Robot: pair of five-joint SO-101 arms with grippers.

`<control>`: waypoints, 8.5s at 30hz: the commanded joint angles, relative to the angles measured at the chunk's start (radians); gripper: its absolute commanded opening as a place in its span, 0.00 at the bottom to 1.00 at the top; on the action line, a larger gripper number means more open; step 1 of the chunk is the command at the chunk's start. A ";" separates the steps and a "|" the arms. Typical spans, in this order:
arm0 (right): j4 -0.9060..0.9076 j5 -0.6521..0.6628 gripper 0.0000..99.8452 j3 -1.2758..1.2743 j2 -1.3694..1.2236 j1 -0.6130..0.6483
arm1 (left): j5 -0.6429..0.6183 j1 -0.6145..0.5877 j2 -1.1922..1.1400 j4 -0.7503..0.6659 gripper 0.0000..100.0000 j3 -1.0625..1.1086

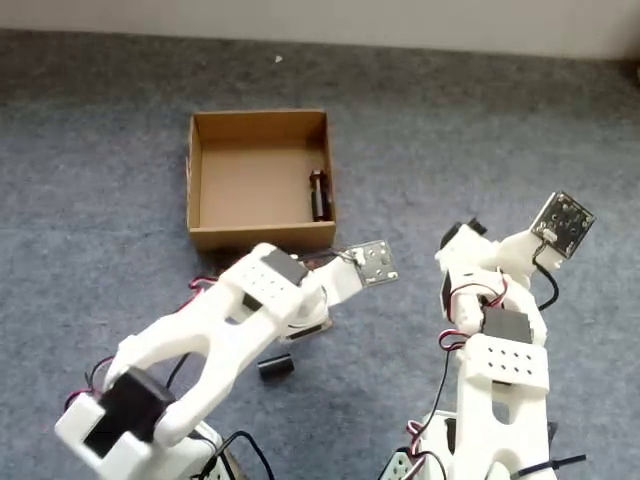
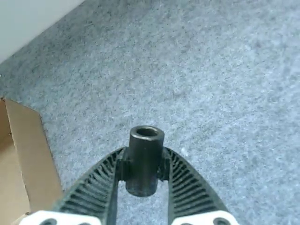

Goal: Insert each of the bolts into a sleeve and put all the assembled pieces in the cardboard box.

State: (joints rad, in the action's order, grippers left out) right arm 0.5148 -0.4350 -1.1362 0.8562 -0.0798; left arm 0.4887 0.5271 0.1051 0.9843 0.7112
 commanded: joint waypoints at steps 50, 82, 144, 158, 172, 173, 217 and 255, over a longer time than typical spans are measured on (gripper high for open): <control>0.001 0.296 0.00 -0.387 0.881 0.444 | -0.514 -0.186 1.201 -0.164 0.00 0.360; -0.145 0.531 0.00 -0.529 0.975 0.901 | -0.723 -0.015 1.653 -0.160 0.00 0.367; -0.168 0.534 0.00 -0.472 0.975 0.877 | -0.715 -0.016 1.655 -0.121 0.01 0.529; -0.168 0.528 0.00 -0.432 0.975 0.825 | -0.715 -0.016 1.655 -0.072 0.20 0.572; -0.166 0.529 0.00 -0.460 0.975 0.823 | -0.632 -0.025 1.655 0.072 0.20 0.406; -0.166 0.531 0.00 -0.467 0.975 0.823 | -0.614 -0.025 1.655 0.084 0.20 0.389; -0.397 0.535 0.00 -0.295 0.667 0.630 | -0.376 -0.714 1.655 -0.138 0.01 0.964; -0.811 0.525 0.13 0.389 -0.771 0.688 | -0.374 -0.720 1.655 -0.140 0.01 0.975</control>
State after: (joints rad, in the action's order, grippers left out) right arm -0.3000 0.0928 -0.7925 -0.0322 0.5984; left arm 0.1036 -0.1818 1.7545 0.8661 1.6747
